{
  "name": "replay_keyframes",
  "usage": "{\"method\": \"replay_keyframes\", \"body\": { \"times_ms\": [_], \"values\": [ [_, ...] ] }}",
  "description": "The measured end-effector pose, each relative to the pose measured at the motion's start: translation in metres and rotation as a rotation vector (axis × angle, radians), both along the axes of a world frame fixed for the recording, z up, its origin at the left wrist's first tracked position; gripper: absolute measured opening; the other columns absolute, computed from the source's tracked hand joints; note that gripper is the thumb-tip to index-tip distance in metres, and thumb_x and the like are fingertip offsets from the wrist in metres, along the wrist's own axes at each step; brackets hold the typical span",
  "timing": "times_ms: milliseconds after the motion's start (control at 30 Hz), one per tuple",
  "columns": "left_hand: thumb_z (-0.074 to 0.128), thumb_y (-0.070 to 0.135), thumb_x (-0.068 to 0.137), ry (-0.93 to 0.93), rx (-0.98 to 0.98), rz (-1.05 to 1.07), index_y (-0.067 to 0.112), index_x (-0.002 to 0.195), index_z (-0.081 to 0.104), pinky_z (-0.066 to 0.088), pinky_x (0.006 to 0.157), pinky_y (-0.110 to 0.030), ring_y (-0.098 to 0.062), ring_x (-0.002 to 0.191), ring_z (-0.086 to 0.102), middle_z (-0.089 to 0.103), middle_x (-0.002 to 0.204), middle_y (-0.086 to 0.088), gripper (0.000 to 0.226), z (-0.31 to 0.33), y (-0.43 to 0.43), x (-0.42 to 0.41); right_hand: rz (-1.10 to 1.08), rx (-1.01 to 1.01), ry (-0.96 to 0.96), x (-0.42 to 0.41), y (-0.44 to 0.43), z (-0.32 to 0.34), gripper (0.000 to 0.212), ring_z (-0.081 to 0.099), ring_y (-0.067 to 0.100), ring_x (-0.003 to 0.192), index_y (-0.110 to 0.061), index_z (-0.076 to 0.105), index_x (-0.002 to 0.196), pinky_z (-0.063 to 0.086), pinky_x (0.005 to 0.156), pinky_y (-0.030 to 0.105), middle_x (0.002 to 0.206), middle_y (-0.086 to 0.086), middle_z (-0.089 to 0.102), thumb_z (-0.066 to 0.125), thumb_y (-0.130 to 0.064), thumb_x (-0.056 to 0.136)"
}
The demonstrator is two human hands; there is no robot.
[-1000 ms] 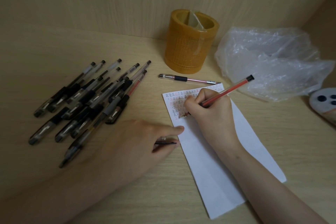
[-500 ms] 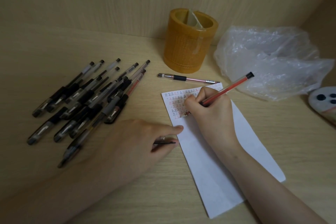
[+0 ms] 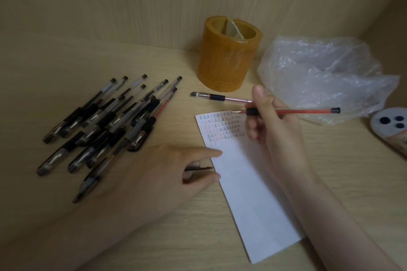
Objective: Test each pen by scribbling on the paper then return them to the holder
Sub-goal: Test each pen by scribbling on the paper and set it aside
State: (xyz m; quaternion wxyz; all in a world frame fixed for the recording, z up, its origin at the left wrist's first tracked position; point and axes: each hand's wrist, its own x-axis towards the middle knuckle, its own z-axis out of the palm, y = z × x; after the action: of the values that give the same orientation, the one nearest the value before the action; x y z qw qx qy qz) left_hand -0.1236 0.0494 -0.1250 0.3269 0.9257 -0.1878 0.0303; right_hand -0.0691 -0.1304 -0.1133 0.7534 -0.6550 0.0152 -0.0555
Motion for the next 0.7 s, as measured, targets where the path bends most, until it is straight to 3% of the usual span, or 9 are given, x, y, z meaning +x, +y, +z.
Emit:
{"method": "replay_keyframes", "body": {
  "times_ms": [33,133,267,433,567,700],
  "values": [
    [0.049,0.063,0.078,0.033,-0.048,-0.013,0.061,0.11,0.047,0.034,0.065,0.004,0.023,0.085,0.048,0.059,0.071,0.022,0.032,0.003,0.0,0.0,0.033,0.08,0.044,0.0,-0.001,0.001,0.035,0.036,0.014,0.043,-0.014,0.056,0.068,0.027,0.041,0.02,0.05,0.002,0.044,0.057,-0.044,0.085],
    [0.04,0.041,0.088,0.066,-0.253,-0.073,0.044,0.115,0.041,0.036,0.053,-0.01,-0.003,0.055,0.048,0.051,0.066,0.008,0.028,0.007,0.0,0.001,0.147,0.244,0.101,0.0,-0.001,0.004,0.024,0.035,0.012,0.041,-0.013,0.058,0.07,0.024,0.038,0.02,0.05,0.001,0.044,0.057,-0.034,0.083],
    [0.033,0.043,0.089,0.09,-0.34,-0.086,0.043,0.121,0.027,0.041,0.061,-0.028,-0.017,0.06,0.047,0.046,0.07,-0.001,0.032,0.0,0.002,0.005,0.247,0.188,0.071,-0.006,0.002,0.006,0.025,0.033,0.012,0.042,-0.017,0.049,0.061,0.022,0.038,0.02,0.051,0.001,0.044,0.062,-0.026,0.08],
    [0.042,0.044,0.087,0.063,-0.305,-0.126,0.038,0.128,0.021,0.041,0.06,-0.018,-0.007,0.061,0.05,0.052,0.07,0.015,0.046,-0.001,0.002,0.009,0.289,0.055,0.027,-0.011,0.004,0.008,0.034,0.026,0.012,0.039,-0.014,0.041,0.057,0.026,0.041,0.018,0.045,0.001,0.038,0.062,-0.014,0.084],
    [0.039,0.051,0.083,0.054,-0.305,-0.137,0.04,0.13,0.018,0.041,0.059,-0.02,-0.008,0.06,0.05,0.052,0.07,0.015,0.053,-0.003,0.003,0.01,0.271,0.024,0.037,-0.012,0.005,0.007,0.039,0.025,0.012,0.039,-0.011,0.038,0.056,0.024,0.04,0.018,0.043,0.002,0.033,0.055,0.0,0.089],
    [0.042,0.05,0.085,0.048,-0.293,-0.144,0.039,0.129,0.021,0.043,0.067,-0.018,-0.007,0.066,0.055,0.057,0.074,0.014,0.05,-0.002,0.002,0.009,0.324,-0.058,0.048,-0.014,0.007,0.005,0.035,0.027,0.01,0.039,-0.013,0.046,0.056,0.025,0.04,0.016,0.042,0.001,0.038,0.062,-0.005,0.086]
  ]
}}
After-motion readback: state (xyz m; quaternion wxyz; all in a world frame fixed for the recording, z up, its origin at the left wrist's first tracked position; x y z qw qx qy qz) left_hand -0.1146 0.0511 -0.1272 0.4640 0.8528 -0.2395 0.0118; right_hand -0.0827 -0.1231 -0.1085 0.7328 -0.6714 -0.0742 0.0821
